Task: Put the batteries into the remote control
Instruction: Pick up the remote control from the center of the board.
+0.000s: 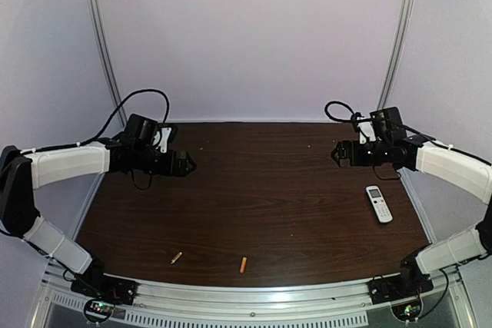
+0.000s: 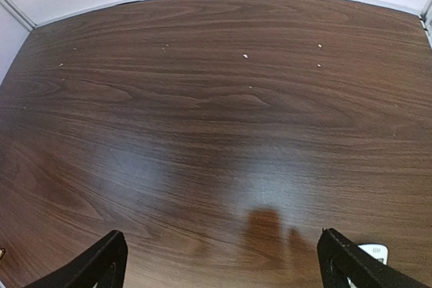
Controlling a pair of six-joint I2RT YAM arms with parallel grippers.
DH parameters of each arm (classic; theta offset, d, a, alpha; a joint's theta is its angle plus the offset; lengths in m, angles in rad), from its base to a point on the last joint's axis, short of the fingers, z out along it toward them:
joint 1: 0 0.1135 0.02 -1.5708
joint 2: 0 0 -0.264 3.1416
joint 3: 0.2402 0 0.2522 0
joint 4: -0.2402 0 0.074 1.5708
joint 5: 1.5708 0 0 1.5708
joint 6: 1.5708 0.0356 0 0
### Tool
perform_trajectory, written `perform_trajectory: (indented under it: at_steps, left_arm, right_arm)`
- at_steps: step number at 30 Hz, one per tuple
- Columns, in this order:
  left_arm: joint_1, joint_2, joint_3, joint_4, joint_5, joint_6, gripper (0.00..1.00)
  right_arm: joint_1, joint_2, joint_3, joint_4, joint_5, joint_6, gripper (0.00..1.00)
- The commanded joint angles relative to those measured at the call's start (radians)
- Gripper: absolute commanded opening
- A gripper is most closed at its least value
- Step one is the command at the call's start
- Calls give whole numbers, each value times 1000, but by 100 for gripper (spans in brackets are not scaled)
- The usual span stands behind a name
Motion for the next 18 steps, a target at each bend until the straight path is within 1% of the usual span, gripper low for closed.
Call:
perform_trajectory:
  at_steps: [1,5,7,12,18]
  left_arm:
    - [-14,24,45,66,21,-5,97]
    - [-24,43,58,77,22,-11,97]
    - [-29,52,59,85,27,-17,97]
    - [-36,63,48,123,53,-32,97]
    - [-36,79,30,177,85,-49,98]
  right_arm:
    - [6,15,41,-132,154,54,100]
    - [0,24,16,-207,232,110,100]
    - [-26,19,-16,-224,253,139,100]
    - [-133,-26,-104,-234,247,173,100]
    - [-164,-41,-121,-255,316,208,100]
